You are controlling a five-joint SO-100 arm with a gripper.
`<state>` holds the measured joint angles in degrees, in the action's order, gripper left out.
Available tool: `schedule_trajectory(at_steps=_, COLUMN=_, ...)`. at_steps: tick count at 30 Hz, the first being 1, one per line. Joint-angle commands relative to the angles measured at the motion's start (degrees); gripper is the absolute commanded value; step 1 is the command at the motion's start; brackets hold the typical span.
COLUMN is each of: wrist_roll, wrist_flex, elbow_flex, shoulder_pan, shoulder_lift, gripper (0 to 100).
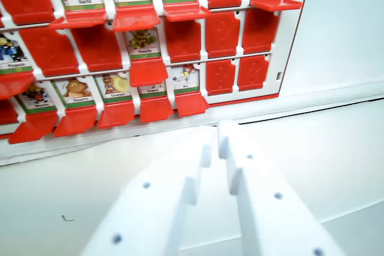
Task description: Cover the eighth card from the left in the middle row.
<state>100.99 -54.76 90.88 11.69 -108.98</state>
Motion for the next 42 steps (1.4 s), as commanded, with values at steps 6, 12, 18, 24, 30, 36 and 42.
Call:
schedule_trajectory(at_steps=6, wrist_roll=-2.72, wrist_flex=-15.21, elbow_flex=-16.00, shoulder_pan=-7.29, shoulder_lift=-10.63, gripper=0)
schedule_trajectory(at_steps=12, wrist_roll=-3.43, wrist_flex=-22.68, elbow_flex=-22.32, shoulder_pan=-11.43, shoulder_lift=-14.06, gripper=0)
schedule_trajectory(at_steps=18, wrist_roll=-3.16, wrist_flex=-23.91, elbow_flex=-21.97, shoulder_pan=-11.60, shoulder_lift=-17.84, gripper=0)
schedule_trajectory(at_steps=24, wrist_roll=-3.78, wrist_flex=-24.43, elbow_flex=-23.82, shoulder_pan=-10.99, shoulder_lift=-18.54, gripper=0)
schedule_trajectory(at_steps=30, wrist_roll=-4.13, wrist_flex=-24.70, elbow_flex=-23.20, shoulder_pan=-11.07, shoulder_lift=-19.34, gripper=0)
schedule_trajectory(at_steps=36, wrist_roll=-4.48, wrist_flex=-24.87, elbow_flex=-23.03, shoulder_pan=-11.07, shoulder_lift=-19.60, gripper=0)
schedule_trajectory(at_steps=42, wrist_roll=-4.75, wrist_flex=-25.22, elbow_flex=-23.12, shoulder_pan=-10.99, shoulder_lift=-19.51, gripper=0)
